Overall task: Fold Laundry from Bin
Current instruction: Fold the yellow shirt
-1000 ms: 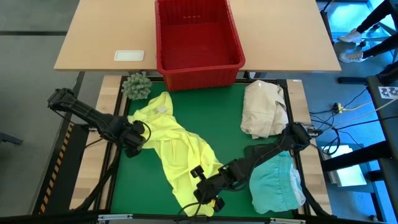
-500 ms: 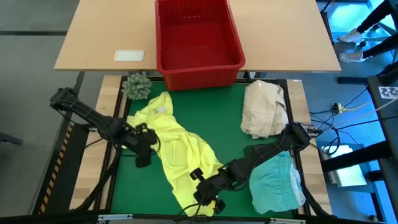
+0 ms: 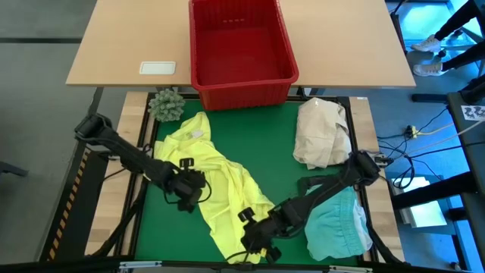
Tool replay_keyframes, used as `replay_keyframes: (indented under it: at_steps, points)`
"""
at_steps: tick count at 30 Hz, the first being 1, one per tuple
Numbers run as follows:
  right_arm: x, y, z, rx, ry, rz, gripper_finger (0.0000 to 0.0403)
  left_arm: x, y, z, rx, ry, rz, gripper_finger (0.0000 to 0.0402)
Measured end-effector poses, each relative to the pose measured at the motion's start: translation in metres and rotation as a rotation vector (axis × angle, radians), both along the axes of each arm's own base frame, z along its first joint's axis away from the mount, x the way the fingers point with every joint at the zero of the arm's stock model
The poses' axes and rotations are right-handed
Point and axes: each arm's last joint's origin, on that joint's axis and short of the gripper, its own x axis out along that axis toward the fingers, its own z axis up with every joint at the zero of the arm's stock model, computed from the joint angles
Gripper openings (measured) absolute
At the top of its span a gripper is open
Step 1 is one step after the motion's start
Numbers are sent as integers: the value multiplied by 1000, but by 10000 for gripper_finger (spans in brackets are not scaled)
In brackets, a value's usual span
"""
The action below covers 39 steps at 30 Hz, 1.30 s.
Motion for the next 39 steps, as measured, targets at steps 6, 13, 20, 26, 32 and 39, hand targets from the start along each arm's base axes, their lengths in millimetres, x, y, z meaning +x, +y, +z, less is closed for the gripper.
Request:
replay_keyframes:
  at_steps: [6, 13, 20, 26, 32, 39]
  points:
    - [-16, 1, -18, -28, 173, -83, 169, 7, 15, -1, 101, -30, 58, 151]
    - [-20, 3, -51, 34, 165, -91, 108, 14, 37, 1, 195, -23, 70, 151]
    - [-25, 2, -74, 108, 186, -95, 32, 17, 78, 2, 351, 45, 165, 151]
    - [-31, -2, -87, 112, 233, -104, 6, 12, 115, -8, 321, 143, 252, 151]
    - [-37, -18, -105, 70, 328, -220, 9, -8, 131, -32, 240, 260, 311, 151]
    - [-44, -54, -115, -62, 485, -466, 5, -33, 125, -57, 67, 373, 404, 151]
